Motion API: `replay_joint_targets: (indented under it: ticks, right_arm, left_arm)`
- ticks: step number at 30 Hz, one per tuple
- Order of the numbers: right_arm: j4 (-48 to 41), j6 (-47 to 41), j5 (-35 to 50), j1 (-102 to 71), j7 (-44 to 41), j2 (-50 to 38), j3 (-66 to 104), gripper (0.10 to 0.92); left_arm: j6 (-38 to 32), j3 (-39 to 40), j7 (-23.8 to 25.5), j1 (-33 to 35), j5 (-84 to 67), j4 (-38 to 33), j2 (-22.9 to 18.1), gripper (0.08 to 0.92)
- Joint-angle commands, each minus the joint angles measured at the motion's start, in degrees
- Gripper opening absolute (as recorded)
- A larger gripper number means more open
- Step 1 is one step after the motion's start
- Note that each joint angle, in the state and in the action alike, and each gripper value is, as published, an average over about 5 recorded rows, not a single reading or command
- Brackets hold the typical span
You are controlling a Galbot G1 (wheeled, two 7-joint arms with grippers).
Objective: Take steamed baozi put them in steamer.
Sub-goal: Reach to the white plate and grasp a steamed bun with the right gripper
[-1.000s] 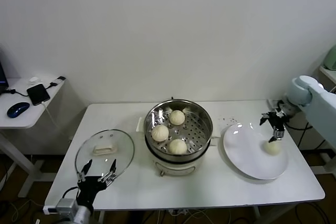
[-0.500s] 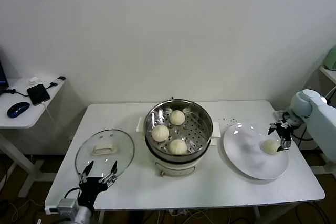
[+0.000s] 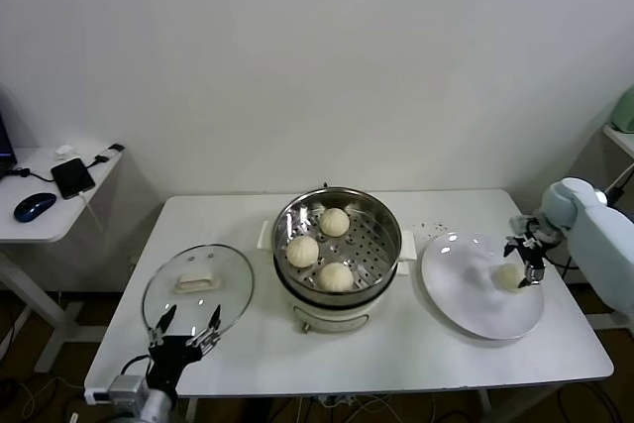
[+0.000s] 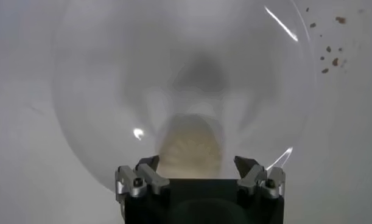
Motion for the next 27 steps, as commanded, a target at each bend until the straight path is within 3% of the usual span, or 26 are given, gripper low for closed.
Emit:
replay_joint_targets:
  ticks: [1, 20, 23, 27]
  right_arm:
    - [-2.57, 0.66, -1.96, -0.72, 0.18, 1.65, 1.01, 0.823]
    - [-2.36, 0.34, -2.46, -1.08, 0.70, 1.52, 1.39, 0.822]
    - [-2.37, 0.27, -2.32, -1.01, 0.95, 1.53, 1.43, 0.789]
    - [-2.01, -0.03, -2.03, -0.91, 0.94, 1.36, 1.43, 0.679]
  left_arm:
    - [0.23, 0.14, 0.25, -0.35, -0.03, -0.17, 0.23, 0.823]
    - [0.25, 0.31, 0.29, -0.78, -0.07, 0.33, 0.20, 0.823]
    - [0.25, 0.37, 0.29, -0.88, -0.06, 0.44, 0.16, 0.823]
    - [0.24, 0.41, 0.29, -0.96, -0.05, 0.53, 0.14, 0.823]
